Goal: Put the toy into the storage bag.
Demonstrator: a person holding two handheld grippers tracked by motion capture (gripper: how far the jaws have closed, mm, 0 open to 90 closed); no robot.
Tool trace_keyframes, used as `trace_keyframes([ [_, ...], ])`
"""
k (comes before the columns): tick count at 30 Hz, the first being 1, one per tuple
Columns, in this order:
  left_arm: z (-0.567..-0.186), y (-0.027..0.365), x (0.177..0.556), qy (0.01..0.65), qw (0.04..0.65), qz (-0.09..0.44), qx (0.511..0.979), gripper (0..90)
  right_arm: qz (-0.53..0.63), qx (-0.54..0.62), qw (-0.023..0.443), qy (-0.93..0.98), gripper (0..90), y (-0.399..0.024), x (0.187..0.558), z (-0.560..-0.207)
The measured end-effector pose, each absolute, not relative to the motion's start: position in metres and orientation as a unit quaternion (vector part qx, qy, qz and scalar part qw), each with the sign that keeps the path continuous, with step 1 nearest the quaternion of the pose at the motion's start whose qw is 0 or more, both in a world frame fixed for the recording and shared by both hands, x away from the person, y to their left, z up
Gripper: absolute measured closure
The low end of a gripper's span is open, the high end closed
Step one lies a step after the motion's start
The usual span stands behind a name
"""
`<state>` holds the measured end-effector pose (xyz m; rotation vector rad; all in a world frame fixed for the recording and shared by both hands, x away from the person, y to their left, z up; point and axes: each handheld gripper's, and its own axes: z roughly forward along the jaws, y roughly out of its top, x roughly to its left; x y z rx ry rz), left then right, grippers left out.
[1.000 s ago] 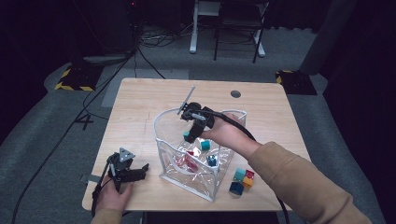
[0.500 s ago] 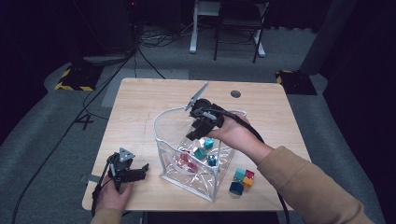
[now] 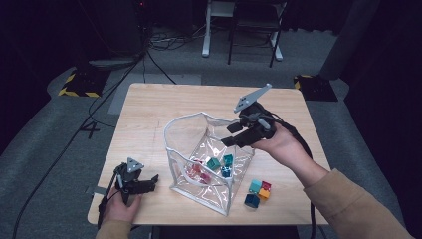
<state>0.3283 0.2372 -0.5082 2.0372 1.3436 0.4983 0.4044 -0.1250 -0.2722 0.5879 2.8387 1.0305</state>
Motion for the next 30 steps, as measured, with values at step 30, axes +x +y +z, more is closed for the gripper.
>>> trace_keyframes([
  [30,-0.508,0.237,0.328,0.511,0.32,0.19,0.775,14.9,0.392,0.253,0.065,0.882,46.1,-0.234,0.369,-0.275],
])
